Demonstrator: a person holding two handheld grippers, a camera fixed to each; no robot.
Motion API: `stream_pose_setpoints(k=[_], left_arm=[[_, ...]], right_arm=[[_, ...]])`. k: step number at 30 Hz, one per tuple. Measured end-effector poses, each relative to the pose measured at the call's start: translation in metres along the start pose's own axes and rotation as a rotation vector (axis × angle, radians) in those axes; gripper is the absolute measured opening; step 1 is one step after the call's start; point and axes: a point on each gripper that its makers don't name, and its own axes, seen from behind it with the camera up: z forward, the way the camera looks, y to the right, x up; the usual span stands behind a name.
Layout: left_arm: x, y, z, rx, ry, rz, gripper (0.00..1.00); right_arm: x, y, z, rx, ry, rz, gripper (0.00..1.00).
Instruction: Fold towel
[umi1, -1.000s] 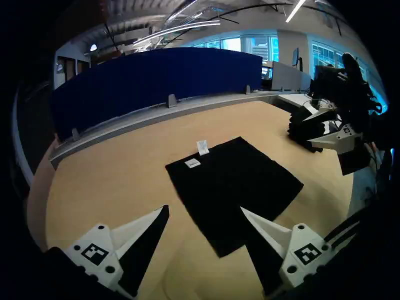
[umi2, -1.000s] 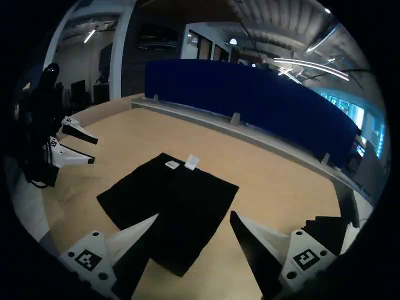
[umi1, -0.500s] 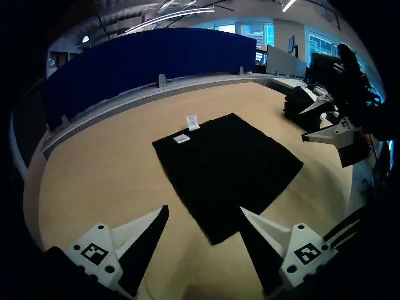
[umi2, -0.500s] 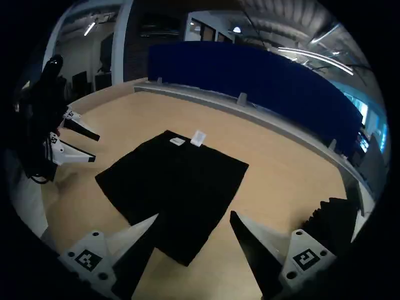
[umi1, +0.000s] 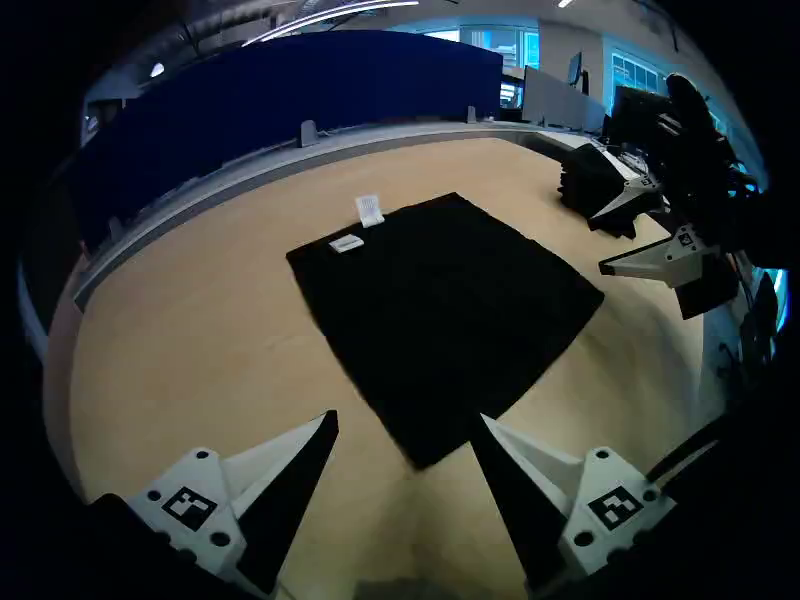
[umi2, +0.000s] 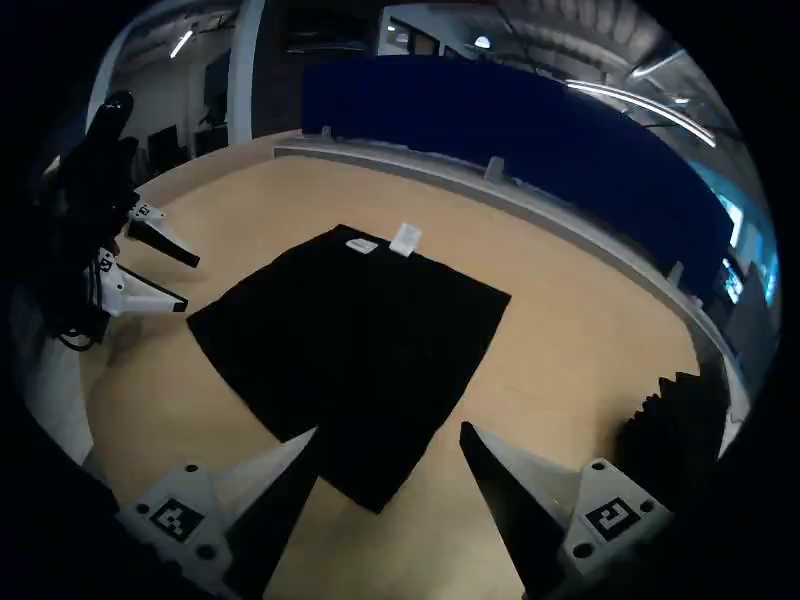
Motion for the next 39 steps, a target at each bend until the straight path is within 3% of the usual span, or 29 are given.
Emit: stream_pose_setpoints(k=[9, 23, 31, 39], left_arm=[[-0.020, 0.011, 0.007, -0.036, -0.076, 0.005, 0.95], [-0.031, 0.016, 0.013, -0.052, -0.128, 0.006, 0.95], [-0.032, 0.017, 0.017, -0.053, -0.136, 0.006, 0.94], [-0.033, 0.014, 0.018, -0.025, -0.146, 0.026, 0.79]], right_arm=[[-0.030, -0.004, 0.004, 0.024, -0.070, 0.011, 1.00], [-0.051, -0.004, 0.008, 0.040, -0.118, 0.032, 0.99], [-0.058, -0.006, 0.011, 0.054, -0.133, 0.042, 0.88], [-0.060, -0.009, 0.013, 0.068, -0.134, 0.063, 0.72]])
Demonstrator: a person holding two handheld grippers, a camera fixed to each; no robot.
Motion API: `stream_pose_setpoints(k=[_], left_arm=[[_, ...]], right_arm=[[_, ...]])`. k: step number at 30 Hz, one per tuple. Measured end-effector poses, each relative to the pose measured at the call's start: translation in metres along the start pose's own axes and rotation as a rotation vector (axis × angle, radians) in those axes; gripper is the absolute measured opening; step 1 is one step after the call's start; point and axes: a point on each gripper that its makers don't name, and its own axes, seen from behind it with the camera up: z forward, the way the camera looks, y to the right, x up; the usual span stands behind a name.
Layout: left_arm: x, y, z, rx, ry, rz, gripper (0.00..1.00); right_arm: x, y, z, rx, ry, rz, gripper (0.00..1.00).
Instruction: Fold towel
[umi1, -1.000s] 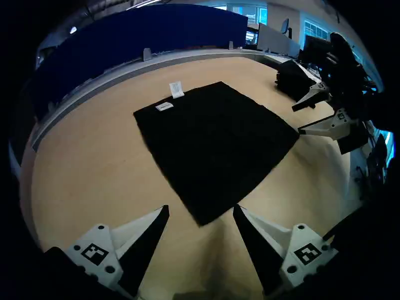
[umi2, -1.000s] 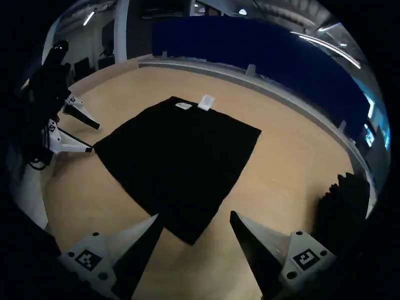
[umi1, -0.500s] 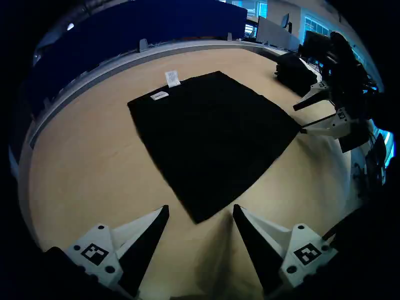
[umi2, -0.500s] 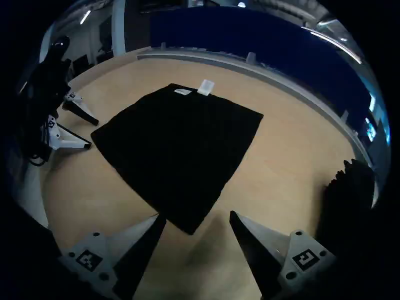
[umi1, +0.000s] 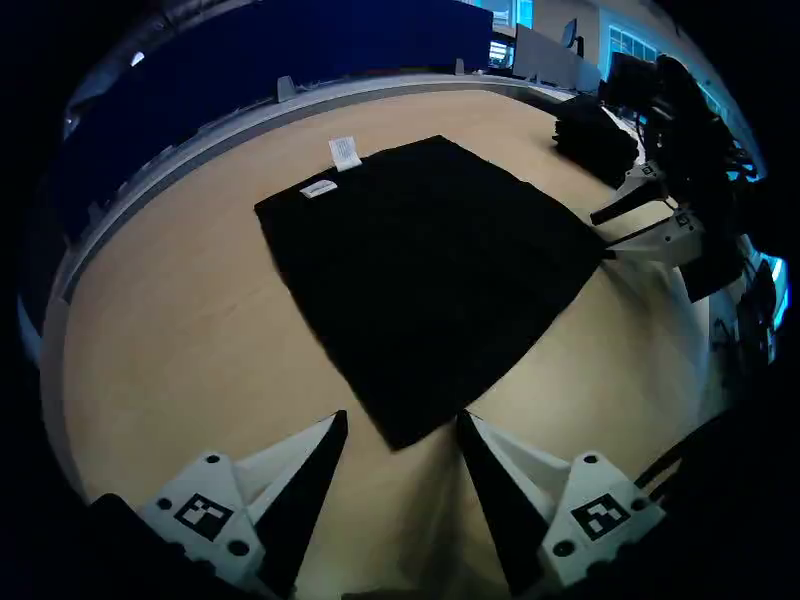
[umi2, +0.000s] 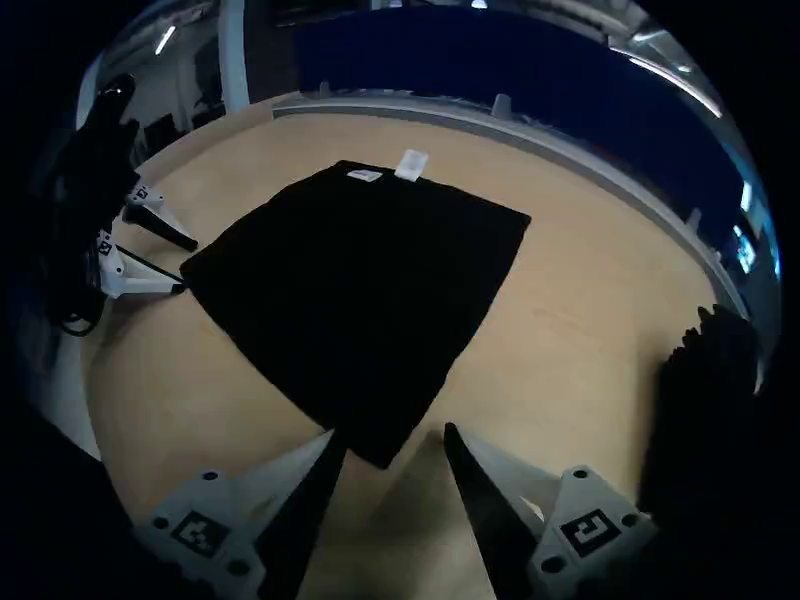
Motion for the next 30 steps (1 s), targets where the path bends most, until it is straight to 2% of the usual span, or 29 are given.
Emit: stream_pose_setpoints(k=[4, 8, 14, 18, 22, 26, 30], left_arm=[[-0.001, 0.000, 0.000, 0.004, 0.000, -0.006, 0.70], [-0.001, 0.001, 0.000, 0.006, -0.002, -0.007, 0.60], [-0.001, 0.003, -0.001, 0.008, -0.004, -0.007, 0.55], [-0.001, 0.005, -0.001, 0.008, -0.006, -0.006, 0.53], [-0.001, 0.004, 0.000, 0.008, -0.007, -0.010, 0.51], [-0.001, 0.003, 0.001, 0.013, -0.010, -0.017, 0.34], [-0.001, 0.000, 0.001, 0.019, -0.012, -0.020, 0.24]], right_arm=[[-0.003, -0.003, 0.000, 0.011, -0.001, -0.002, 0.65], [-0.003, -0.006, 0.001, 0.014, 0.002, -0.012, 0.64], [-0.003, -0.008, 0.002, 0.021, 0.007, -0.022, 0.54], [-0.003, -0.012, 0.003, 0.028, 0.008, -0.027, 0.42], [-0.002, -0.013, 0.004, 0.031, 0.009, -0.024, 0.22], [-0.002, -0.013, 0.005, 0.034, 0.006, -0.009, 0.16], [-0.003, -0.014, 0.004, 0.049, -0.001, 0.003, 0.14]])
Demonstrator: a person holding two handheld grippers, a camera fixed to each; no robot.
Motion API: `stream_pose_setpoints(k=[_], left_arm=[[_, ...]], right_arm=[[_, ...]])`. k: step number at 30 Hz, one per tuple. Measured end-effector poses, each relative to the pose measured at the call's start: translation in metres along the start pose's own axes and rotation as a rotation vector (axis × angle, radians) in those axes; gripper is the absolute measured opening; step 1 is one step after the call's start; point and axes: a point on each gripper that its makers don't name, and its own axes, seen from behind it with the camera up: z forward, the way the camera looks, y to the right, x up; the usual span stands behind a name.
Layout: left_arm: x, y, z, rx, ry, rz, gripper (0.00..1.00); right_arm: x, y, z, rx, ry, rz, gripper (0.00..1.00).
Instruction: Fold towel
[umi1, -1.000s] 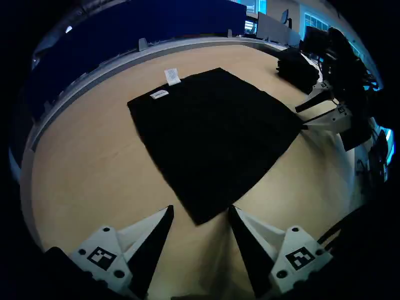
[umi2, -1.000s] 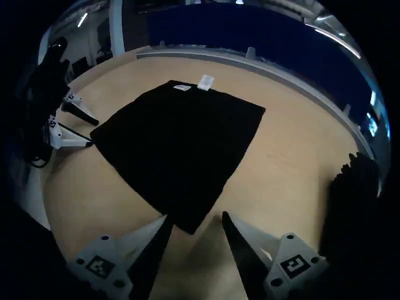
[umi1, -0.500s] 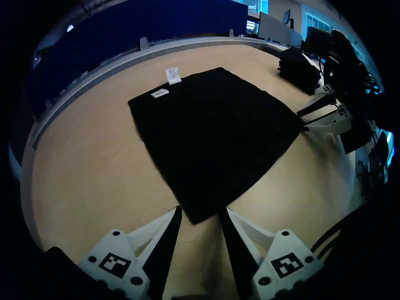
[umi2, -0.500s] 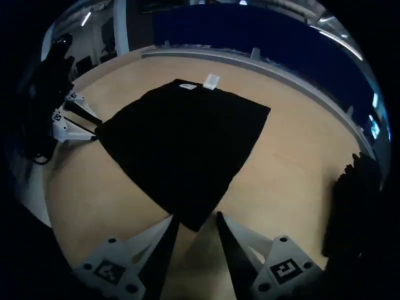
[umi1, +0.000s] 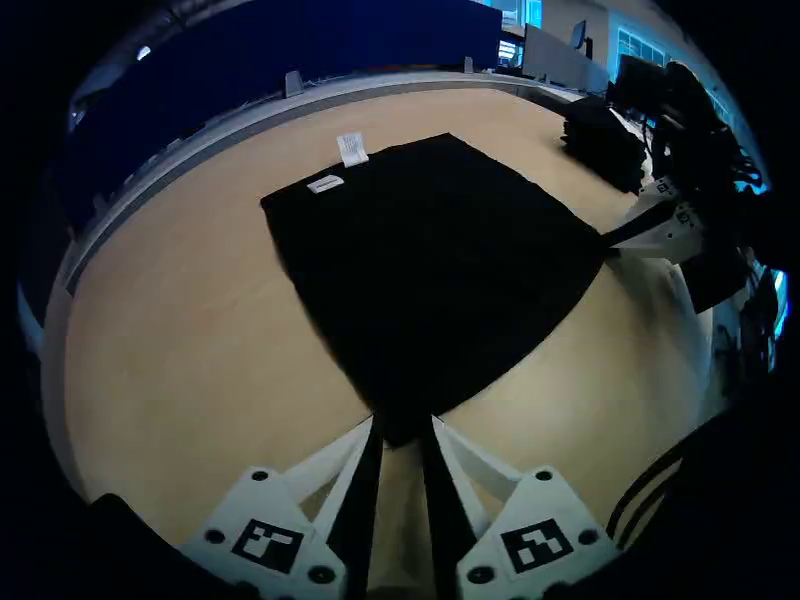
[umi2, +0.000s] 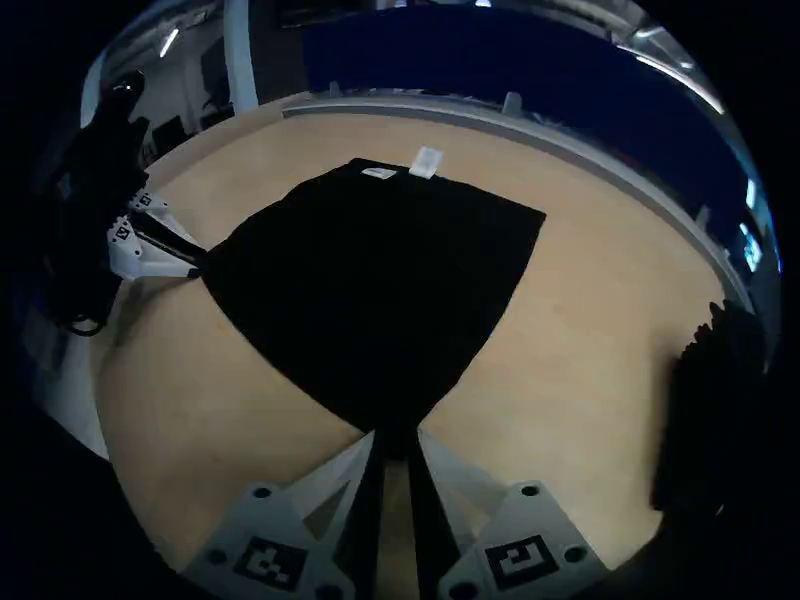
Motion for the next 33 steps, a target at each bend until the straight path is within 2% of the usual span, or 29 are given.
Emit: stream_pose_setpoints(k=[4, 6, 8, 12, 18, 27, 33], left_arm=[[0.001, 0.002, 0.000, -0.005, 0.001, -0.013, 0.21], [0.003, 0.004, 0.000, -0.010, 0.006, -0.025, 0.11], [0.004, 0.005, -0.001, -0.013, 0.008, -0.043, 0.08], [0.005, 0.006, -0.001, -0.017, 0.011, -0.052, 0.07], [0.007, 0.008, -0.003, -0.020, 0.015, -0.037, 0.07], [0.015, 0.009, -0.010, -0.028, 0.032, -0.076, 0.06], [0.026, 0.006, -0.021, -0.021, 0.050, -0.108, 0.06]], right_arm=[[0.001, 0.000, -0.001, -0.002, -0.002, -0.003, 0.13], [0.001, 0.001, -0.002, -0.009, -0.002, -0.006, 0.13], [0.002, 0.001, -0.002, -0.009, -0.001, -0.004, 0.13], [0.005, 0.001, -0.003, -0.006, 0.002, 0.000, 0.13], [0.014, 0.004, -0.007, -0.005, 0.019, 0.006, 0.12], [0.028, 0.009, -0.018, -0.008, 0.046, 0.004, 0.12], [0.041, 0.011, -0.033, -0.012, 0.061, -0.014, 0.12]])
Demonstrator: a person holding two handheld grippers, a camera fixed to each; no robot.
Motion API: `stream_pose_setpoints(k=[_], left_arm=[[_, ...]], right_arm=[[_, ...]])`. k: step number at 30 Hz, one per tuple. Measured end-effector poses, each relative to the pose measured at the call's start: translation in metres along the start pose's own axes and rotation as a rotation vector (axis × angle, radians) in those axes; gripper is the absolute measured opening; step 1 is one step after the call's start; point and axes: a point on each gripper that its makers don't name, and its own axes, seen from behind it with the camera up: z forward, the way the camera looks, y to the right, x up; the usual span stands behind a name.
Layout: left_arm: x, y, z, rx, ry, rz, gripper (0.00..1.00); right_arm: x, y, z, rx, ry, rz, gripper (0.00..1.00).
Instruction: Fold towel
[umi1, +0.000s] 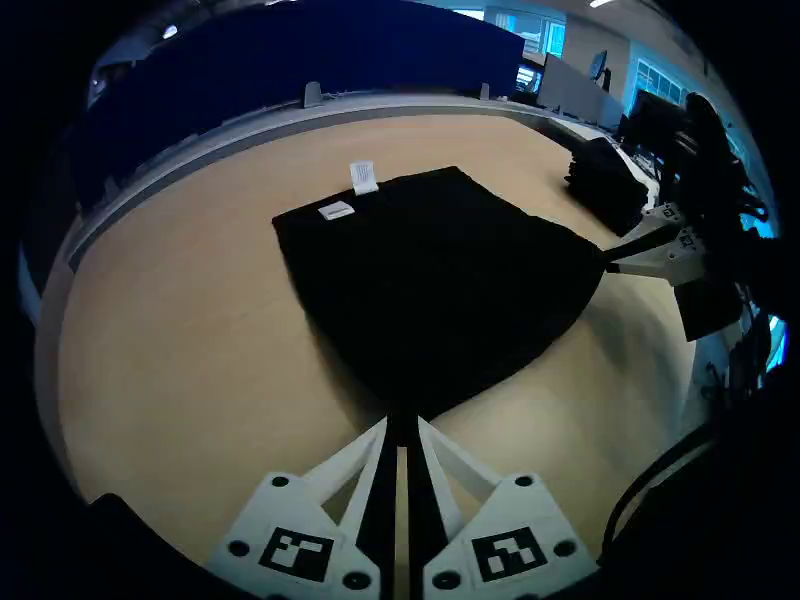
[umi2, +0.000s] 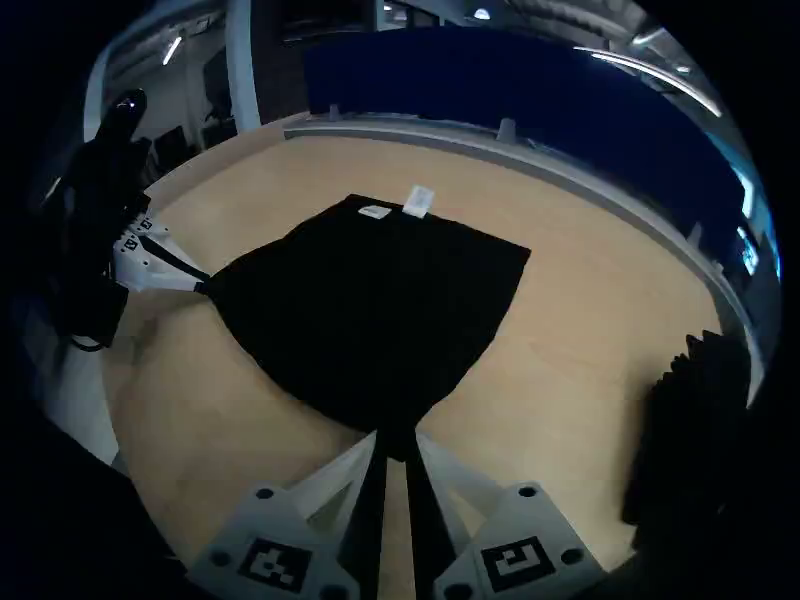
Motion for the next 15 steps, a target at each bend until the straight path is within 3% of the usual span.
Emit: stream_pose_setpoints(k=[9, 15], left_arm=[[0.022, -0.001, -0.030, 0.018, 0.037, -0.042, 0.06], [0.037, 0.002, -0.061, 0.027, 0.065, -0.066, 0.06]], right_arm=[[0.026, -0.003, -0.034, 0.008, 0.027, -0.034, 0.12], [0.040, -0.009, -0.061, 0.020, 0.031, -0.054, 0.12]])
